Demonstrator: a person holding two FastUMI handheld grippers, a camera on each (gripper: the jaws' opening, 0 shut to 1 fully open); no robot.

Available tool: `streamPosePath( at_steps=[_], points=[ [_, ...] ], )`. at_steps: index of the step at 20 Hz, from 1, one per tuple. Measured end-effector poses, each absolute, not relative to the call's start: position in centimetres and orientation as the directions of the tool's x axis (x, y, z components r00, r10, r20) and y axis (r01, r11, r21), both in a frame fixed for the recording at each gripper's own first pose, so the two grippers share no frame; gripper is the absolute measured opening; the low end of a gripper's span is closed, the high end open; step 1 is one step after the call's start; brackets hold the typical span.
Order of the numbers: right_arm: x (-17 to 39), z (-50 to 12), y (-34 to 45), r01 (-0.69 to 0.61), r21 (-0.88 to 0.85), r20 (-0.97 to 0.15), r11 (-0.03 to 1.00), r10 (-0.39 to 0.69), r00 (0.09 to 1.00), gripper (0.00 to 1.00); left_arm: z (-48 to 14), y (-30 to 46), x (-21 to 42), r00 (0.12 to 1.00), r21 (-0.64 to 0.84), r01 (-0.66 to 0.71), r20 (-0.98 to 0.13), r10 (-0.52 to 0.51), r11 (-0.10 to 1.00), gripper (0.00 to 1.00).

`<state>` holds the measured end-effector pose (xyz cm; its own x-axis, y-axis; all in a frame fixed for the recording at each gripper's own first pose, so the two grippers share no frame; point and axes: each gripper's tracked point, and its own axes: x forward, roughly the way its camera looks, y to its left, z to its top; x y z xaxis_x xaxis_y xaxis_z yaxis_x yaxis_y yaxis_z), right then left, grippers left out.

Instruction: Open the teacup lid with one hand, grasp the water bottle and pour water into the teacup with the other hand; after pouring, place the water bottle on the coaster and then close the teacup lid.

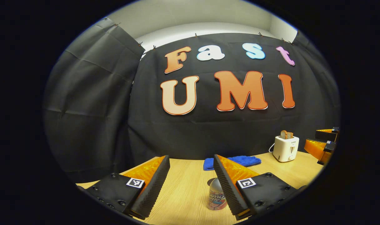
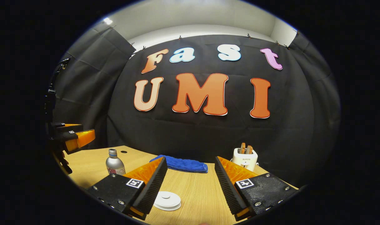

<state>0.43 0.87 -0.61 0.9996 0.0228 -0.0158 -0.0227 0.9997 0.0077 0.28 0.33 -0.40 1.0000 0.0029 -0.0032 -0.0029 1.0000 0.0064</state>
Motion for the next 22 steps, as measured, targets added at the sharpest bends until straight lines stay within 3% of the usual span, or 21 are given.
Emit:
streamPosePath(
  at_steps=[6, 17, 22],
  points=[
    [1.0, -1.9, 1.4, -0.041, 0.014, -0.048, 0.999, 0.041, 0.998, 0.92, -0.7, 0.1, 0.3, 1.0, 0.002, 0.006, -0.012, -0.006, 1.0, 0.91],
    [3.0, -10.9, 5.3, -0.146, 0.027, -0.266, 0.989, 0.148, 0.952, 0.92, -4.2, -0.8, 0.4, 0.993, -0.012, 0.05, -0.102, -0.051, 0.999, 0.93],
    [3.8, -14.3, 6.5, -0.168, 0.071, -0.346, 0.983, 0.183, 0.92, 0.84, -5.5, -1.3, 0.6, 0.99, 0.016, 0.067, -0.124, -0.064, 0.998, 0.93]
  ],
)
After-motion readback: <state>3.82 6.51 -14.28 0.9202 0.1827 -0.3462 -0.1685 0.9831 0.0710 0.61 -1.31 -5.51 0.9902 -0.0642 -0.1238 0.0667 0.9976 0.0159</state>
